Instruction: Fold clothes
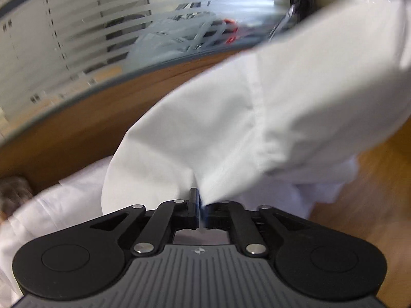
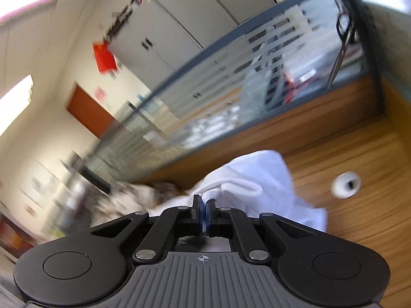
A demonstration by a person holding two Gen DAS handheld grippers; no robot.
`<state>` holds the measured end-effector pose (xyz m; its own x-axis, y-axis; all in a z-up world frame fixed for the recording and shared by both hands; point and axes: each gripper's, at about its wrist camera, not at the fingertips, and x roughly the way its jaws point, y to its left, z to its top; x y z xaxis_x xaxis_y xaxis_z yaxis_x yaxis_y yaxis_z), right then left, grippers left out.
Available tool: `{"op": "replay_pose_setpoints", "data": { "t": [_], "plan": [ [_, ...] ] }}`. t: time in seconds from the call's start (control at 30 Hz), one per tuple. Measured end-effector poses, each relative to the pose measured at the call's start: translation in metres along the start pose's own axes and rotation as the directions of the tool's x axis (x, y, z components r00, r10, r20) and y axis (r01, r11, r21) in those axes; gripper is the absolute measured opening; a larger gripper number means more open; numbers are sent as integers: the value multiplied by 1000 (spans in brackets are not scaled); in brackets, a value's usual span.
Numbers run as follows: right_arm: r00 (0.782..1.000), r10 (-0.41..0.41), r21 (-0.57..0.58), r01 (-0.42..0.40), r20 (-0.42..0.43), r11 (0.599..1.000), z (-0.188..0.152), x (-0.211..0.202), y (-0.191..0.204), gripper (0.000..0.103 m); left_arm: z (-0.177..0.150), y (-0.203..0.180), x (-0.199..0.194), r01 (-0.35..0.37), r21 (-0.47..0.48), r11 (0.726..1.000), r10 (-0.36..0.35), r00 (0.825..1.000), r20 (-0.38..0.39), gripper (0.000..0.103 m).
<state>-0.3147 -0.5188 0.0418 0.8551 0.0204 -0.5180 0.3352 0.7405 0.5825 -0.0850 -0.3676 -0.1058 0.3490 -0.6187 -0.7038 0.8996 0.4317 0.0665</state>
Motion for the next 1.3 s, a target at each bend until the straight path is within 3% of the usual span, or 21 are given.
{"op": "replay_pose_setpoints", "data": {
  "t": [0.03,0.1,0.17,0.27,0.47,0.57,0.7,0.9,1.1,1.27,1.3],
  "plan": [
    [1000,-22,-34,22,-8,999,-1,1,2,4,-2,3,-11,29,-4,1000,-29,999,16,17],
    [998,-58,-111,55,-23,992,-5,1,6,5,-3,10,-35,70,-2,998,-70,996,54,41],
    [995,-96,-192,86,-41,978,-10,2,10,5,-1,15,-53,108,-7,994,-107,991,75,44],
    [988,-138,-285,112,-72,952,-20,3,14,5,8,25,-63,169,-47,985,-164,982,91,59],
    [972,-200,-361,144,-123,922,-46,6,13,5,45,29,-63,280,-118,953,-268,957,113,71],
    [963,-226,-381,155,-149,912,-63,9,11,5,67,22,-55,348,-146,926,-338,937,88,72],
    [948,-263,-394,176,-180,902,-86,14,5,5,99,6,-12,427,-162,889,-430,903,20,75],
    [932,-297,-385,201,-209,901,-110,21,-6,5,109,-33,40,501,-153,852,-520,846,-122,76],
    [919,-323,-402,214,-227,890,-126,29,-13,5,110,-73,77,509,-153,847,-532,809,-252,79],
    [909,-341,-414,223,-239,883,-134,34,-18,5,110,-85,96,463,-242,853,-520,797,-307,78],
    [908,-343,-413,224,-241,883,-135,35,-19,5,111,-87,99,457,-261,850,-522,793,-314,74]
  ]
}}
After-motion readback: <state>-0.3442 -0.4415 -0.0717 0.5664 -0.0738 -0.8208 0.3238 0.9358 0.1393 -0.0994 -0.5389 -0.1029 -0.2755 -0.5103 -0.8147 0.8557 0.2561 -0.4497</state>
